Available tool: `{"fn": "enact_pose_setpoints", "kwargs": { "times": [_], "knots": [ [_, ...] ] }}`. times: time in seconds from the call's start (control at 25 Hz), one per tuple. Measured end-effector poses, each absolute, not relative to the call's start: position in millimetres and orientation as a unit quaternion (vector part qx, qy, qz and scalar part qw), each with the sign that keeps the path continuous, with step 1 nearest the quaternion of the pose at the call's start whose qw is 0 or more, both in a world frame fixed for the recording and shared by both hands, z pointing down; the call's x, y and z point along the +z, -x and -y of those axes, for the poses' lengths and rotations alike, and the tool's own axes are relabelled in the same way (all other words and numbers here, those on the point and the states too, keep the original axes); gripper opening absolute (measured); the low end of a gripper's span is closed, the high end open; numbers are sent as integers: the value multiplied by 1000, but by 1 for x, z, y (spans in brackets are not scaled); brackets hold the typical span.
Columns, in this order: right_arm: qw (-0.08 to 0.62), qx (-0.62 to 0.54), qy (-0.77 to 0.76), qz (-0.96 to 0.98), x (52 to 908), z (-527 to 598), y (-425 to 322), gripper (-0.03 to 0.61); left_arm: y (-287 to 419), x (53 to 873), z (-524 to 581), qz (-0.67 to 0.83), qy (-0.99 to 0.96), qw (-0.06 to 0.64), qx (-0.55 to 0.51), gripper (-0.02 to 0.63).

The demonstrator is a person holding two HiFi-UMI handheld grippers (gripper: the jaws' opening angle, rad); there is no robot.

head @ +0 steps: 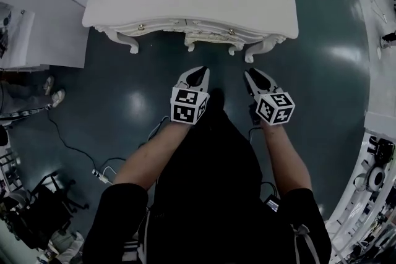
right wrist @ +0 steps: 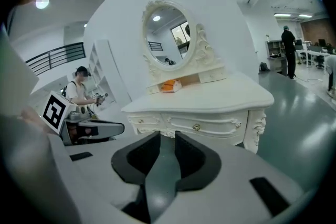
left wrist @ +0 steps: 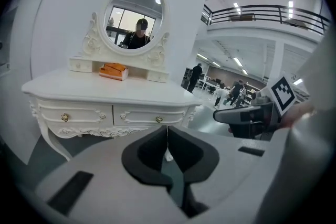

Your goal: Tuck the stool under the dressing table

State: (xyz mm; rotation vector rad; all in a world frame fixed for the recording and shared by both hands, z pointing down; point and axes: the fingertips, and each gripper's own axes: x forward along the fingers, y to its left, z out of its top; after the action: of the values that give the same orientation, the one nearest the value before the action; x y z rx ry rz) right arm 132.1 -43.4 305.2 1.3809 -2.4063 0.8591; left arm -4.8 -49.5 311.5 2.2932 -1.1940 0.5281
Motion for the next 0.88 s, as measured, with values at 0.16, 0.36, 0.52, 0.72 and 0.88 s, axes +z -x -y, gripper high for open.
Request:
{"fn": "enact_pose_setpoints", "kwargs": {
  "times": [0.16,0.36,0.52,0.72,0.88],
  "knots": [
    [108,285,-465,831,267,27,-126,95,8,280,36,432,-850,240,182,8],
    [88,272,-452,845,217,10,-116,86,14,242,12,417,-864,217,182,8],
    [69,254,-439,859,175,1,-106,80,20,207,3,423,-869,193,172,8],
    [44,222,-417,880,127,-12,-102,60,14,154,-5,430,-876,160,145,8],
    [14,186,-399,898,85,-26,-106,51,0,111,-20,425,-886,132,126,8]
  ]
}}
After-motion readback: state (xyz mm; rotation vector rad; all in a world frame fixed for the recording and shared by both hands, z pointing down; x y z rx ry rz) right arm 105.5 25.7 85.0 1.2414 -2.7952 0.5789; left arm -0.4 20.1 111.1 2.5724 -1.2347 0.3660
